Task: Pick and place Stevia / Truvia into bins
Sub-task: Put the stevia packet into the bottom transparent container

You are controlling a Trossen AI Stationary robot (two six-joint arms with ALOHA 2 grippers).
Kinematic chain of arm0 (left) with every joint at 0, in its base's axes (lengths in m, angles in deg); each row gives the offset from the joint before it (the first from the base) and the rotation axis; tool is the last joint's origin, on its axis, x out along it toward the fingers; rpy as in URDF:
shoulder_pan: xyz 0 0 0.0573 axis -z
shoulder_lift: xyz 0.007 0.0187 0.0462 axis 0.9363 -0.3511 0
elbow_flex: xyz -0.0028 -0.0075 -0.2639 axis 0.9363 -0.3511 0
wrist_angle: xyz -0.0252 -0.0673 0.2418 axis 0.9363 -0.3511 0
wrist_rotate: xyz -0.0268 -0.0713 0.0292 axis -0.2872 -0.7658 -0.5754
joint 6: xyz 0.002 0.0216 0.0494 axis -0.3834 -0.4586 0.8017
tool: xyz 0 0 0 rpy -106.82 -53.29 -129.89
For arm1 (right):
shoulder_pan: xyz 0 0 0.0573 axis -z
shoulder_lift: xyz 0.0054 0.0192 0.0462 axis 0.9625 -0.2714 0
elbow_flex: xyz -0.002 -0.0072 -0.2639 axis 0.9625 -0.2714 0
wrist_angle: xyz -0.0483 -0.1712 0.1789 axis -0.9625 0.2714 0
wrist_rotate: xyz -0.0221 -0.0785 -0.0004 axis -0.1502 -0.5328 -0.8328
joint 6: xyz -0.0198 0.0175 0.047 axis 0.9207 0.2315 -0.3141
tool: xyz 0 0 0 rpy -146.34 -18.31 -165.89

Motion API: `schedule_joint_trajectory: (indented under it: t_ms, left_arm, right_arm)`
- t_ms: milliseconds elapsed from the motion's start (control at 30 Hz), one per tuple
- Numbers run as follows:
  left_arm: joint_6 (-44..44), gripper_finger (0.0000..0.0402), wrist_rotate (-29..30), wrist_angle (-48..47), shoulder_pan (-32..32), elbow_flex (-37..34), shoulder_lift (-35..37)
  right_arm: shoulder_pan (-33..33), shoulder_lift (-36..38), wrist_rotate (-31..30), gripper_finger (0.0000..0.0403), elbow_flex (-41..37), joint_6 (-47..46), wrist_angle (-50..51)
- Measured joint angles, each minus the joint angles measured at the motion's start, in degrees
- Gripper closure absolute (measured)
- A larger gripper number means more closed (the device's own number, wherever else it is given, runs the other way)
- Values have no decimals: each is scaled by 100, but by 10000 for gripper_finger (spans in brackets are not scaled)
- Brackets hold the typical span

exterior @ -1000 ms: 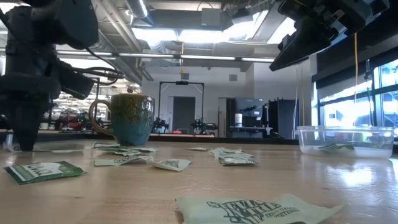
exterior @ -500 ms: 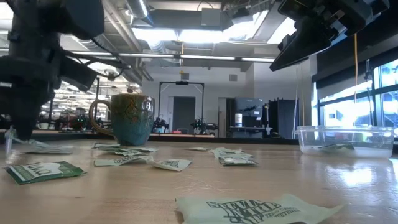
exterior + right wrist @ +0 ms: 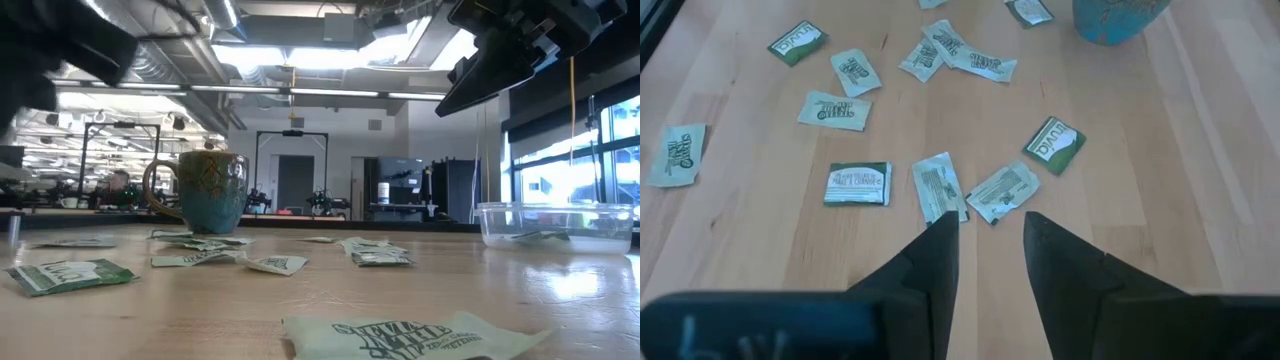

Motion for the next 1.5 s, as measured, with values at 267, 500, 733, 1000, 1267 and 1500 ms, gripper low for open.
schedule_joint_trajectory:
  t_ms: [267, 500, 733, 1000, 1267, 1500]
  left_arm:
    - [-2387, 370, 143, 643, 1531, 210, -10]
    - [-3977, 377, 644, 1395, 2517, 215, -453]
    - [-4651, 378, 177, 1678, 2779, 213, -1103]
    - [-4649, 360, 180, 1677, 2771, 213, -1199]
    - [-4841, 320, 274, 1656, 2758, 213, -756]
    - [-4536, 307, 971, 1638, 2677, 213, -494]
  right_arm:
    - [0, 0, 0, 284, 0, 0, 0]
    - [1, 0, -2, 284, 0, 11, -37]
    - [2, 0, -2, 284, 0, 17, -52]
    - [2, 0, -2, 284, 0, -7, -89]
    - [0, 0, -2, 284, 0, -4, -87]
    - [2, 0, -4, 284, 0, 46, -87]
